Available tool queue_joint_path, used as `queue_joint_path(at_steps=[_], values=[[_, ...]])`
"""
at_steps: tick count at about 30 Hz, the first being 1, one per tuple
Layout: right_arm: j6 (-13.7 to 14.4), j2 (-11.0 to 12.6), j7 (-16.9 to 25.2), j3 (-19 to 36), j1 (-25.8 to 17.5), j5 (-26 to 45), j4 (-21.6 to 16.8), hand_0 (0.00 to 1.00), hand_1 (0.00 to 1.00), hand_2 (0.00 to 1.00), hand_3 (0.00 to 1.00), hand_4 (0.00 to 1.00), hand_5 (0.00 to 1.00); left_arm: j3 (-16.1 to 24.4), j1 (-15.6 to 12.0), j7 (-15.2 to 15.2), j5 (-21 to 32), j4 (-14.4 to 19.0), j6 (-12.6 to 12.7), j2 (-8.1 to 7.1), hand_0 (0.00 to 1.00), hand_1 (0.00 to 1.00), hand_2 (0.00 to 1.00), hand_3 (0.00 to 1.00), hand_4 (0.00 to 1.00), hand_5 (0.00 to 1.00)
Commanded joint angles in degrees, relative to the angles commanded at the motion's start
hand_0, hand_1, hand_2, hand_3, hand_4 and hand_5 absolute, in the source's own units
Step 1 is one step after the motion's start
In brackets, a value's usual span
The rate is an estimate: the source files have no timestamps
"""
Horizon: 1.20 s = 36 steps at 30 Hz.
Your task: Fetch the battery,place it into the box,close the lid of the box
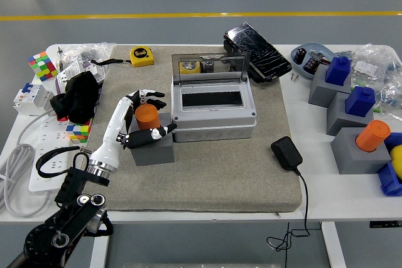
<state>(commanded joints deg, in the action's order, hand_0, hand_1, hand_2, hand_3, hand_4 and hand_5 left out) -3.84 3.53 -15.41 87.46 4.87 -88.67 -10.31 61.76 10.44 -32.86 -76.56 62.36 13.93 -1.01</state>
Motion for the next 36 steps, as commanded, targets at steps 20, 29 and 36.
queue_joint_path(at_steps=[20, 29, 36], values=[[0.00, -0.17, -0.04, -0.42, 0.19, 0.40, 0.00, 0.642, 0.662, 0.672, 0.576, 0.971, 0.578, -0.13, 2.10, -3.48, 5.12, -3.02, -0.08, 1.01, 0.090, 0.194, 0.277, 0.346, 0.955, 0.002], [0.04, -0.14, -0.11, -0.31, 0.17, 0.29, 0.00, 0.643, 0.663, 0.672, 0.576, 0.971, 0.578, -0.55, 2.84, -4.03, 4.89, -3.87, -0.67, 1.01, 0.024, 0.042, 0.197, 0.238, 0.923, 0.002], [0.04, -0.19, -0.11, -0.33, 0.21, 0.34, 0.00, 0.642, 0.662, 0.672, 0.576, 0.971, 0.578, -1.41, 2.98, -4.12, 5.66, -3.41, -1.68, 1.01, 0.018, 0.015, 0.150, 0.182, 0.887, 0.002]])
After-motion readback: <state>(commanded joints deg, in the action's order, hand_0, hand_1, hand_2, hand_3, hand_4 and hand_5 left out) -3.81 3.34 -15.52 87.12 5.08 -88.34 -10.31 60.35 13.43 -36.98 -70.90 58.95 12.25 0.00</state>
